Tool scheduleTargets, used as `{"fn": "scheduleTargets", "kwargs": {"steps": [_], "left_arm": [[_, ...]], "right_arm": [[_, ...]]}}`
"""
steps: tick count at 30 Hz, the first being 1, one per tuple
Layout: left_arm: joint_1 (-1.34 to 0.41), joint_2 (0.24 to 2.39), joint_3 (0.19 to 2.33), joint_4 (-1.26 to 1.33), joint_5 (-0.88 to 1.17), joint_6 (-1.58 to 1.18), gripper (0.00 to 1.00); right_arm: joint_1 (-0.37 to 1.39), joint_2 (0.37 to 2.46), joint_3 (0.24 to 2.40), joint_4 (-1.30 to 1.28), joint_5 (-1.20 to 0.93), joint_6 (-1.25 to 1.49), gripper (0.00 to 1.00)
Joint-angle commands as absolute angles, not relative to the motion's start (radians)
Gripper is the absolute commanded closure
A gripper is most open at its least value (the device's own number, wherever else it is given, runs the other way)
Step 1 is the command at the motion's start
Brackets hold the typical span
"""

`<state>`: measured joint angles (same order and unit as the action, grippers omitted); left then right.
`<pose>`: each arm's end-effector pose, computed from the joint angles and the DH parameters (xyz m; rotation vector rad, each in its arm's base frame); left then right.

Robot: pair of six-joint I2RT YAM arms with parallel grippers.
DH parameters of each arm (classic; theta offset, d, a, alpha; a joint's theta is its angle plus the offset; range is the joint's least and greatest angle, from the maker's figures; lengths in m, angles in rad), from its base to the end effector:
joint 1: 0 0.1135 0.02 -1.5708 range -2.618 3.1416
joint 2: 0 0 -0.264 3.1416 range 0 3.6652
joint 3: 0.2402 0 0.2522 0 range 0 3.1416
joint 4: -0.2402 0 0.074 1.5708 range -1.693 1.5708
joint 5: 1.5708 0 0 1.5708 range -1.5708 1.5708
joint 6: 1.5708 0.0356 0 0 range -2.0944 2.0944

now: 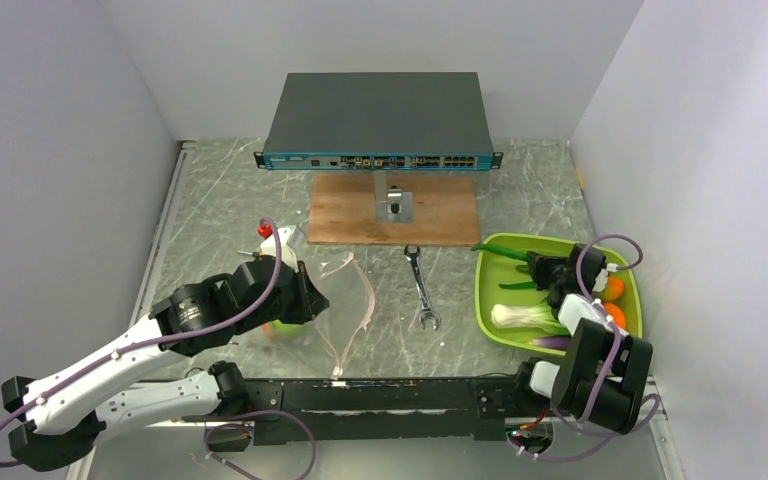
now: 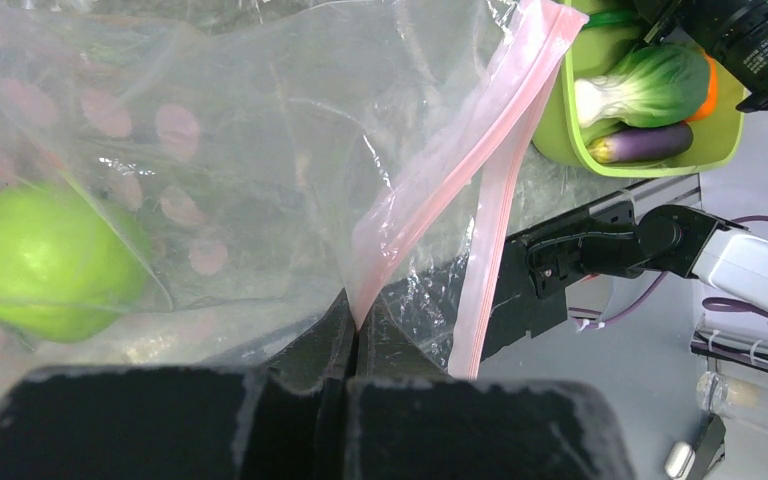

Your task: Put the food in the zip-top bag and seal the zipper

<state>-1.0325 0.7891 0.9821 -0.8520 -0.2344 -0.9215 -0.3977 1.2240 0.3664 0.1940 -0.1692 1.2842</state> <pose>0.0834 -0.1235 0.3402 -0.0050 2.3342 -0.7936 0.2069 -0.0804 0.1486 1.6557 1.6092 0.6590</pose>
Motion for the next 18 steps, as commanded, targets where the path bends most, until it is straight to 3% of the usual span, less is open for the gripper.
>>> {"fn": "scheduleTargets", "kwargs": {"steps": [1,11,18], "left_arm": [[-1.034,0.778,1.020,-0.843,-0.257,-0.906,1.00],[-1.034,0.787,1.007,-0.826,-0.245,-0.907,1.00],[-1.034,0.768,1.000,-0.805,-0.254,-0.913,1.00]], "right_arm": [[-0.399,1.128,0.379,0.095,-0.220,1.272,0.99],[-0.394,0.880,0.405,-0.094,-0.276,1.228,1.00],[-0.261,0.725,0.478,-0.153,-0.323,0.919,1.00]]}}
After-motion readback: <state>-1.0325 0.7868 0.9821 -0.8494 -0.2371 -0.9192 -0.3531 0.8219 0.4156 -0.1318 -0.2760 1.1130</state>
